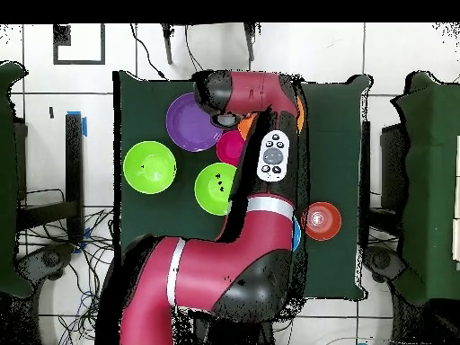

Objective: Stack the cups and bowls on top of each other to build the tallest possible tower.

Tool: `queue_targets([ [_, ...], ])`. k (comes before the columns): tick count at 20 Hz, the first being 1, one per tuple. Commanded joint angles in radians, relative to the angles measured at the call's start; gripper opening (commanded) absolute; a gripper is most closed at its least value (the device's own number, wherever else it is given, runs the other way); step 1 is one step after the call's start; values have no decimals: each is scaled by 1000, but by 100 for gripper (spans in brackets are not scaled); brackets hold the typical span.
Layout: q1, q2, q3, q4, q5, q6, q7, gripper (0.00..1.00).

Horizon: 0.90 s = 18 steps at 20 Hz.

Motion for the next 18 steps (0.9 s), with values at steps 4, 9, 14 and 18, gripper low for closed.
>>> queue_targets([
  [4,45,55,65,-30,46,98,171,0],
  [9,54,47,55,-14,57,92,181,0],
  [14,62,58,44,-28,72,93,193,0],
  [18,67,50,36,-2,78,74,202,0],
])
